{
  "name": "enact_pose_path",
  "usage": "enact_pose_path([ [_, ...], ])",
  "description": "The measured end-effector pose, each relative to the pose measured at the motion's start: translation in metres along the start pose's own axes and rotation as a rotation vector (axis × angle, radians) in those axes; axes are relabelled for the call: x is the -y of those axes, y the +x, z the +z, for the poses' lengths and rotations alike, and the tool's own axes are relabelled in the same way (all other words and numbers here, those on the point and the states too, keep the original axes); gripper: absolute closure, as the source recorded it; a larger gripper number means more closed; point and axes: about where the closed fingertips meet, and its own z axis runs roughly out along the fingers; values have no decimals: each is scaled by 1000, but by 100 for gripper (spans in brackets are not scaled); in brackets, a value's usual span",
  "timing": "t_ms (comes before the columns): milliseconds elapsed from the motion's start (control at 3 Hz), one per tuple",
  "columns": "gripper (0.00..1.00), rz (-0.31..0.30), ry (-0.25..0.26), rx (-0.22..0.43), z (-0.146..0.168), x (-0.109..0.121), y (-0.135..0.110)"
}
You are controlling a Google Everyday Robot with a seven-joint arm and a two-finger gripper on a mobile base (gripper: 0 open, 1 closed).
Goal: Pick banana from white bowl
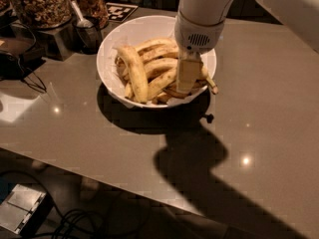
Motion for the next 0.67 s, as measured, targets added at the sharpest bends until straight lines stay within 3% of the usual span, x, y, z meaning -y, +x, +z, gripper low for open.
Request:
enact_pose_path([
  [333, 40, 2, -18, -14, 11, 2, 0],
  [667, 59, 2, -18, -14, 11, 2, 0],
])
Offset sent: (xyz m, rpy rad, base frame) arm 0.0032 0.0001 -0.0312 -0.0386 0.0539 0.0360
